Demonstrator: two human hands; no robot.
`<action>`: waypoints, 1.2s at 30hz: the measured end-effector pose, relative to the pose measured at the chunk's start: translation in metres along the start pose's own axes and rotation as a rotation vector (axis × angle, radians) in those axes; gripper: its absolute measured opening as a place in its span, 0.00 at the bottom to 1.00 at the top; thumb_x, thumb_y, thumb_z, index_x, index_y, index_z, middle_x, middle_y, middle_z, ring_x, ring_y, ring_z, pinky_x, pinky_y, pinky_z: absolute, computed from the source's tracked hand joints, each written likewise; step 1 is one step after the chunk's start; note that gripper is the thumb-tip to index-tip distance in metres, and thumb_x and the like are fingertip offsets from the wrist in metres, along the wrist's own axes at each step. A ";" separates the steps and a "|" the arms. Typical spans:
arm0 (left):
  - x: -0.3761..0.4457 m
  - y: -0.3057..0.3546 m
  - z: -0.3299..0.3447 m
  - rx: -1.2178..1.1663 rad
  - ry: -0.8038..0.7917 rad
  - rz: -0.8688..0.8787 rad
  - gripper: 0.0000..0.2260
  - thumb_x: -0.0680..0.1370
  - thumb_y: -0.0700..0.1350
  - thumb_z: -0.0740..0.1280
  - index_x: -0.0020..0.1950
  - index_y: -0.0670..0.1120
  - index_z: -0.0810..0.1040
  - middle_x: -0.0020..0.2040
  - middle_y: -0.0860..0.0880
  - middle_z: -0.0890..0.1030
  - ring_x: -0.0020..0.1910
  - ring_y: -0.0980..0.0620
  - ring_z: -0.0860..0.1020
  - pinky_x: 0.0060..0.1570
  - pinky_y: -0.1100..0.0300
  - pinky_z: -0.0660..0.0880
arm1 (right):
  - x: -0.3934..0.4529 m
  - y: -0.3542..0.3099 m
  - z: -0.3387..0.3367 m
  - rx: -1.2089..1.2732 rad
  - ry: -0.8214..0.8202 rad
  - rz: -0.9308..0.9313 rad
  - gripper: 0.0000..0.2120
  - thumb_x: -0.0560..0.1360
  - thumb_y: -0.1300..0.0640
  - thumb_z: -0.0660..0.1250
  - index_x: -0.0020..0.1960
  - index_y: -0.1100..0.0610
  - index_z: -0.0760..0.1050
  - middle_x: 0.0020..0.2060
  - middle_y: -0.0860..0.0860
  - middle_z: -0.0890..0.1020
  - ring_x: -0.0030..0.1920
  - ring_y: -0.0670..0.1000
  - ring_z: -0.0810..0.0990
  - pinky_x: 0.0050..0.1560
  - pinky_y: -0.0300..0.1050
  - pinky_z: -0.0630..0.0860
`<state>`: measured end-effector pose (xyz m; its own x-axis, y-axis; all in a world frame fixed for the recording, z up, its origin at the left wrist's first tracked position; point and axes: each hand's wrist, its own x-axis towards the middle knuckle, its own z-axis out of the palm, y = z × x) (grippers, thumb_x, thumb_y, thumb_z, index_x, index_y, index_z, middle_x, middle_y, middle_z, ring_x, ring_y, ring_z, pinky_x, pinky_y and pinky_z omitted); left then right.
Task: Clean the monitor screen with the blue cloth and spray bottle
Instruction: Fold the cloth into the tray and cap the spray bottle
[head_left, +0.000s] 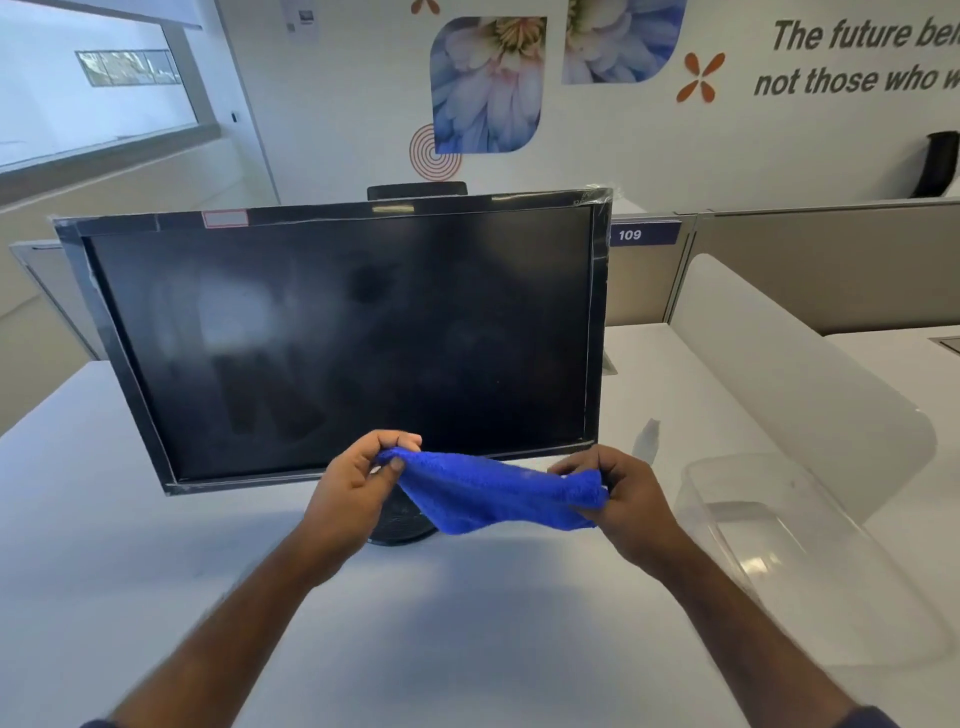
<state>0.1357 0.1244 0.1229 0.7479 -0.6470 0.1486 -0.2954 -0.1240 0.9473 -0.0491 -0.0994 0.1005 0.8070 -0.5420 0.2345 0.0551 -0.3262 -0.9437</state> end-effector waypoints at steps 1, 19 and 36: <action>-0.007 -0.009 0.003 -0.007 -0.015 -0.013 0.12 0.82 0.34 0.62 0.52 0.49 0.80 0.56 0.55 0.83 0.57 0.60 0.79 0.57 0.68 0.73 | -0.006 0.007 0.001 -0.002 -0.018 0.026 0.17 0.68 0.72 0.73 0.37 0.49 0.81 0.41 0.55 0.85 0.42 0.54 0.83 0.43 0.48 0.83; -0.055 -0.096 0.051 0.209 0.012 -0.344 0.08 0.83 0.43 0.60 0.53 0.54 0.77 0.49 0.55 0.82 0.50 0.53 0.79 0.45 0.64 0.74 | -0.071 0.082 0.014 -0.116 -0.028 0.498 0.09 0.74 0.54 0.73 0.45 0.59 0.78 0.39 0.52 0.83 0.39 0.48 0.79 0.43 0.41 0.73; -0.047 -0.106 0.064 0.457 0.029 -0.535 0.27 0.75 0.58 0.71 0.68 0.46 0.71 0.63 0.46 0.74 0.56 0.49 0.77 0.53 0.55 0.77 | -0.044 0.083 0.026 -0.629 0.043 0.352 0.24 0.76 0.51 0.70 0.70 0.47 0.67 0.67 0.45 0.72 0.65 0.48 0.72 0.67 0.44 0.70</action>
<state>0.0937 0.1199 -0.0025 0.8737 -0.3899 -0.2907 -0.0985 -0.7272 0.6793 -0.0648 -0.0826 0.0054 0.6901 -0.7228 -0.0376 -0.5635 -0.5040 -0.6546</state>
